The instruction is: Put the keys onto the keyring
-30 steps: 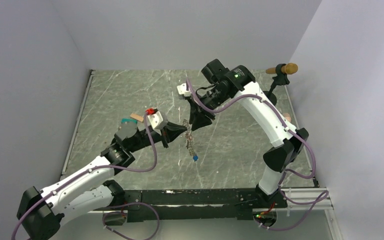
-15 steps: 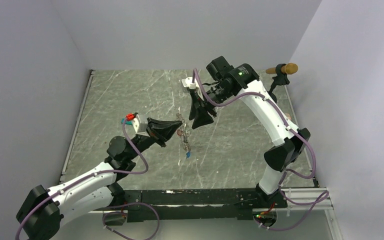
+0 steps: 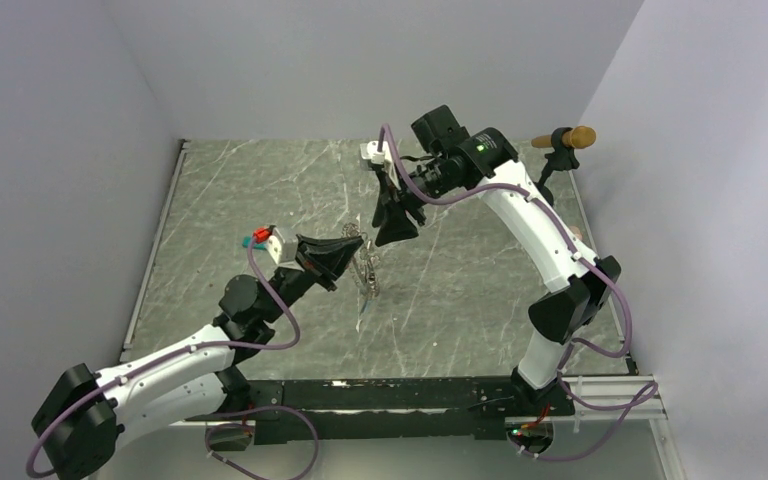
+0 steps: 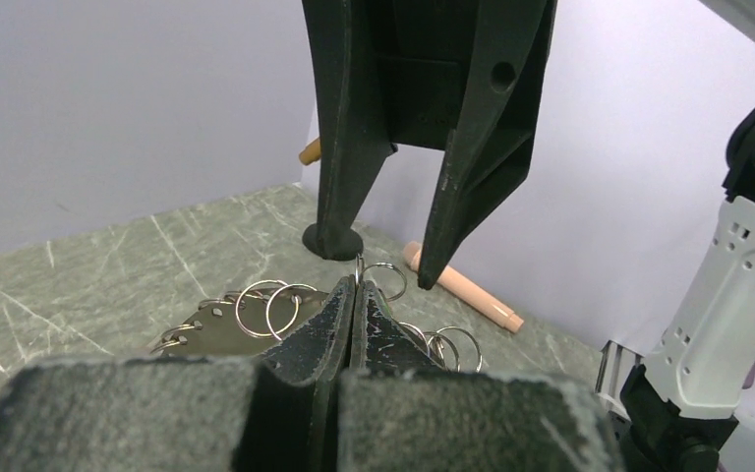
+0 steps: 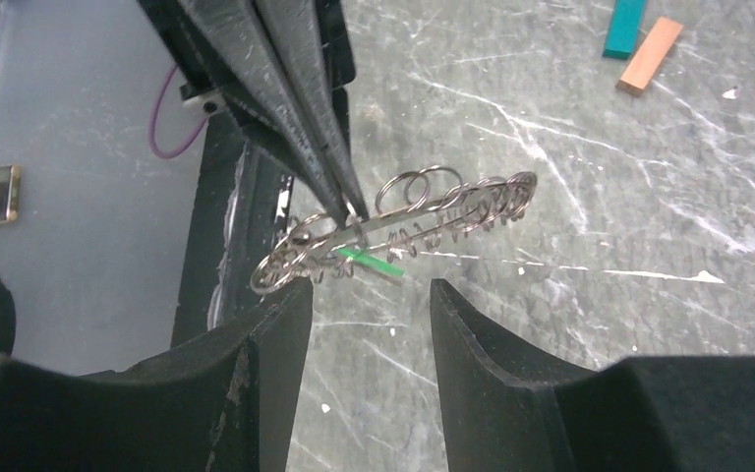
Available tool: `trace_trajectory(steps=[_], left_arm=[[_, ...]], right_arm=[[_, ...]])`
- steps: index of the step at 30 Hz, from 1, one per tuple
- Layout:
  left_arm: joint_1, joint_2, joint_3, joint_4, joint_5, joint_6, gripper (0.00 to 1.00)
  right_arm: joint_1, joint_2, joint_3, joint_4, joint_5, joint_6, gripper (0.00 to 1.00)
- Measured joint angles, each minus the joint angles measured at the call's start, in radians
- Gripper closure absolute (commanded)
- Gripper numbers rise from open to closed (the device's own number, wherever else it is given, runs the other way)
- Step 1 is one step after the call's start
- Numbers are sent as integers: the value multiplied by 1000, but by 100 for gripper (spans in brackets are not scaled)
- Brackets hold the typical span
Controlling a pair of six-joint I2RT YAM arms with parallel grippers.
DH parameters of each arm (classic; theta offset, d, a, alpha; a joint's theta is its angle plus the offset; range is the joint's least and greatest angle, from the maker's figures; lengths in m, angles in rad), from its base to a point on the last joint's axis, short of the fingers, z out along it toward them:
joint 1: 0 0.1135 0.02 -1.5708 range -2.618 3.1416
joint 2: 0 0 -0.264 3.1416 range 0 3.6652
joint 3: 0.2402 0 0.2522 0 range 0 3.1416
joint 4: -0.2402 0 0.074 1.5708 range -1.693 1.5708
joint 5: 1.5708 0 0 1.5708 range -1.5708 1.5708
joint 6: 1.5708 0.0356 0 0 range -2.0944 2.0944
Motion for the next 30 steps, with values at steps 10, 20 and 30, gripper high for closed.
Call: trace_trajectory(steps=[10, 20, 30], left_arm=[[-48, 4, 42, -102, -87, 64, 100], [-55, 3, 52, -152, -141, 90, 100], [-68, 2, 75, -196, -179, 111, 100]], right_arm=[[24, -7, -32, 114, 61, 123, 48], [32, -19, -43, 137, 90, 145, 42], [37, -56, -61, 158, 106, 163, 44]])
